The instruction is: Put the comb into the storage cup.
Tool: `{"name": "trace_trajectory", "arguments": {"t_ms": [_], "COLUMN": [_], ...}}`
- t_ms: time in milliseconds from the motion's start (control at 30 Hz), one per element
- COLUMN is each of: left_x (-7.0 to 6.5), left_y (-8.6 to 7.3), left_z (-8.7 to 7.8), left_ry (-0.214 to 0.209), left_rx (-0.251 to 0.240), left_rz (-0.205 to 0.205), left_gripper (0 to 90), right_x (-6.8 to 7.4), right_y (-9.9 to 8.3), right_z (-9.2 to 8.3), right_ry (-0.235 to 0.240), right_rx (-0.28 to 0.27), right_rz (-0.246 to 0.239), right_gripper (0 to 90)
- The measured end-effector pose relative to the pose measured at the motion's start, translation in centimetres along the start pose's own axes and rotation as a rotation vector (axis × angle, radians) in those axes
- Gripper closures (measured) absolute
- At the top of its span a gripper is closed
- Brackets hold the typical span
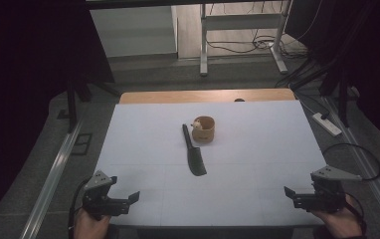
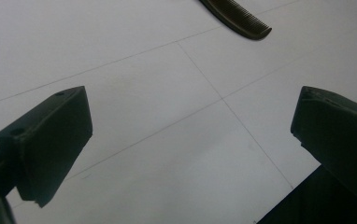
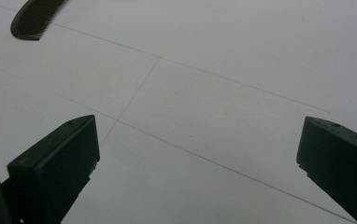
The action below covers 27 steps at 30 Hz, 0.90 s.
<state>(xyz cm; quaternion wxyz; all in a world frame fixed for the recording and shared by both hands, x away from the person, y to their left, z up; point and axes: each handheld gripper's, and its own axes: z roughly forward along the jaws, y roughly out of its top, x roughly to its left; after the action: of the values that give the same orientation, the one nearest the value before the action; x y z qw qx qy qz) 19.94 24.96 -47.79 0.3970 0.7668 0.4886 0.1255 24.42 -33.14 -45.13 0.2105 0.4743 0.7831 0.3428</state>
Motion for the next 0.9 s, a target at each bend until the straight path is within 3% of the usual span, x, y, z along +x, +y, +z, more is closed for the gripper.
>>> {"name": "trace_trajectory", "arguments": {"t_ms": [900], "left_x": [0.21], "left_y": [0.13], "left_z": [0.14], "left_ry": [-0.017], "left_rx": [0.015], "left_rz": [-0.009], "left_gripper": [0.0], "right_x": [0.32], "right_y": [-0.02], "right_z": [0.02], "right_ry": [0.02], "right_rx": [0.001], "right_rz": [-0.038], "right_gripper": [0.0]}}
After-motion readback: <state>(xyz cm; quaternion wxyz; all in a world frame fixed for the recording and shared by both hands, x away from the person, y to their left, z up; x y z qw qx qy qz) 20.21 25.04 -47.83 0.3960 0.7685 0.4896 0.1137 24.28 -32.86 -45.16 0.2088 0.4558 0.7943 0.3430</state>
